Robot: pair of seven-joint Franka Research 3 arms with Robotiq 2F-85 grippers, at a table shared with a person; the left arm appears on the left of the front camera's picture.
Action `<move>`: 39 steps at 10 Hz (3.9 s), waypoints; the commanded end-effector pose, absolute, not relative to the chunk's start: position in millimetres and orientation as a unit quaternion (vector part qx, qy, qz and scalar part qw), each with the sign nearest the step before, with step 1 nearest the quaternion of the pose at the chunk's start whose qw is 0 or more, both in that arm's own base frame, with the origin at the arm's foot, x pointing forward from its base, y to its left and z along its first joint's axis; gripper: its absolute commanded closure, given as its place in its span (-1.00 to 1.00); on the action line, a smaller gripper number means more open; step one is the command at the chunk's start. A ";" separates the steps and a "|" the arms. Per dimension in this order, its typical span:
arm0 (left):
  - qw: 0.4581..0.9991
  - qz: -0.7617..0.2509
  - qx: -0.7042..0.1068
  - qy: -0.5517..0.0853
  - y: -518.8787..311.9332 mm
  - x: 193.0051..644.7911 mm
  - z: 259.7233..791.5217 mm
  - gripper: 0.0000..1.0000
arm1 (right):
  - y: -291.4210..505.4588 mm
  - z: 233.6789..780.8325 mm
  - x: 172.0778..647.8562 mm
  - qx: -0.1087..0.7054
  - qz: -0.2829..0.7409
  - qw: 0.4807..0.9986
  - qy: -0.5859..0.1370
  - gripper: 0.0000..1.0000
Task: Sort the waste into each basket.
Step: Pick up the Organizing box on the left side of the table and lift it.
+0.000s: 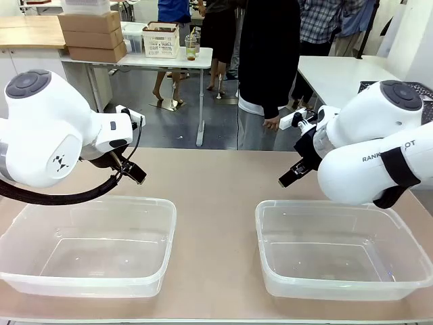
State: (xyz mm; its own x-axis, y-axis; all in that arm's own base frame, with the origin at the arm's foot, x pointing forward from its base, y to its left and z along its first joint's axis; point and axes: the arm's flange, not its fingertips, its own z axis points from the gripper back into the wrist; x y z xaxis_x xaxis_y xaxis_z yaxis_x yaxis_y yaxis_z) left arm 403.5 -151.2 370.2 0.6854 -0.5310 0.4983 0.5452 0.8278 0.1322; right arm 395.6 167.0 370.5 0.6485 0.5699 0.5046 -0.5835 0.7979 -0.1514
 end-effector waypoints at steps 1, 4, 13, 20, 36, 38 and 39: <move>0.918 -0.293 -0.013 -0.267 -151.2 403.5 370.3 -1.00 | 166.9 370.6 395.7 0.013 0.317 0.908 -0.274 -1.00; 0.891 -0.344 -0.032 -0.294 -138.7 356.2 451.5 -1.00 | 137.9 459.7 348.9 0.039 0.305 0.917 -0.254 -1.00; 0.843 -0.200 -0.417 -0.273 -46.2 333.4 541.1 -1.00 | 22.2 566.5 277.7 0.405 0.016 0.886 -0.225 -1.00; 0.812 -0.097 -0.500 -0.285 65.3 320.4 536.8 -1.00 | -95.7 550.0 260.0 0.507 -0.015 0.826 -0.244 -1.00; 0.946 -0.203 -0.233 -0.096 61.9 280.5 530.9 -1.00 | 248.0 506.9 224.8 0.357 0.162 0.918 -0.056 -1.00; 0.946 -0.203 -0.233 -0.096 61.9 280.5 530.9 -1.00 | 248.0 506.9 224.8 0.357 0.162 0.918 -0.056 -1.00; 0.947 -0.225 -0.213 -0.080 57.8 273.4 530.0 -1.00 | 283.4 487.8 216.5 0.329 0.183 0.925 -0.048 -1.00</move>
State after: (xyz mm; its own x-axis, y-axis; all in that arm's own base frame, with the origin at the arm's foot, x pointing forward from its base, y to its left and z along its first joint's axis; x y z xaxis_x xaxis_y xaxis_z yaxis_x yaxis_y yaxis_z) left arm 275.9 61.2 529.2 0.8903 -0.3743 0.2595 0.4506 0.8068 -0.3822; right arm 229.2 261.1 503.4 0.9353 0.2776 0.2193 -0.3534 0.7028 0.6175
